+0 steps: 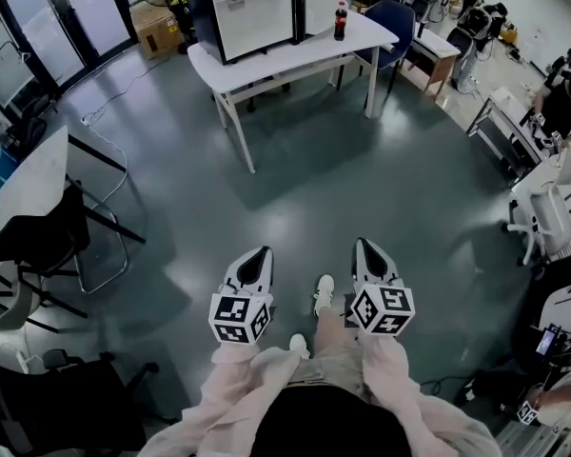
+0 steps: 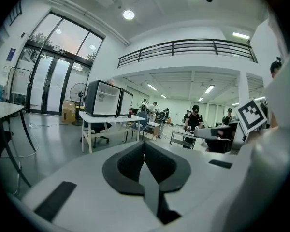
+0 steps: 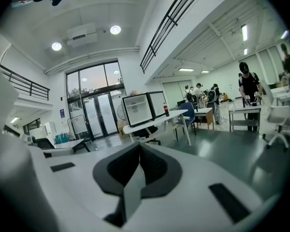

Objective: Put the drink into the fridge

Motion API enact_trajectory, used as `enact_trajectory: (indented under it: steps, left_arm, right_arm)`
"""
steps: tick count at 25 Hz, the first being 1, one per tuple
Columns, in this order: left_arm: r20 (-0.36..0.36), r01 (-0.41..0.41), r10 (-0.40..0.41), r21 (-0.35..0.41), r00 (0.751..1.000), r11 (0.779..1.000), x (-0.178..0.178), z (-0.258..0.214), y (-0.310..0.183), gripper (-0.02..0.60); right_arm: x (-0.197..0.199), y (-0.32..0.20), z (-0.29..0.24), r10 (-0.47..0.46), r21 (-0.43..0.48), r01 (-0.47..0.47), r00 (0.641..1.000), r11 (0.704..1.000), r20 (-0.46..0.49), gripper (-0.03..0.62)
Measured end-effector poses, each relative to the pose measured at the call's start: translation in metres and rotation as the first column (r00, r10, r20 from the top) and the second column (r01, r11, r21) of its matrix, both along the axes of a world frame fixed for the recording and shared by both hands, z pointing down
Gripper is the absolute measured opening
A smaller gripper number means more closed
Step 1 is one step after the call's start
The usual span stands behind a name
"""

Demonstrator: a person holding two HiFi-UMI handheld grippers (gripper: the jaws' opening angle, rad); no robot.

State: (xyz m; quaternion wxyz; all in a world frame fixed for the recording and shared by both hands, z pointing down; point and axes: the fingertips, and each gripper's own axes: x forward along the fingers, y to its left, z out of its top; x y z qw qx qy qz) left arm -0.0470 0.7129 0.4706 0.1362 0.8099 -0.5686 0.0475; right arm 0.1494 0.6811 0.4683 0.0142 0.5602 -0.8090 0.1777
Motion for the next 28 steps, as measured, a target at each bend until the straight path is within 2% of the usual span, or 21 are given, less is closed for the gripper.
enact_trajectory:
  steps: [5,13,22,28]
  left_arm:
    - [0.012,0.017,-0.017,0.009,1.0,1.0,-0.009,0.002,-0.04,0.011]
    - [0.002,0.022,-0.022,-0.002,1.0,1.0,-0.008,-0.004,-0.135,0.011]
    - [0.004,0.053,-0.053,0.0,0.999,0.999,0.006,-0.009,-0.233,0.011]
    - [0.003,0.082,-0.082,0.008,0.997,0.997,0.019,-0.007,-0.281,0.011]
  right_arm:
    - [-0.007,-0.043,0.008,-0.009,-0.002,0.009,1.0,1.0,0.017,0.012]
    - [-0.012,-0.141,0.003,-0.041,-0.021,0.041,0.999,0.999,0.016,0.012]
    - [0.001,-0.244,-0.004,-0.077,-0.017,0.077,0.997,0.997,0.005,0.012]
    - [0.018,-0.296,-0.002,-0.088,-0.012,0.088,0.996,0.996,0.0,0.012]
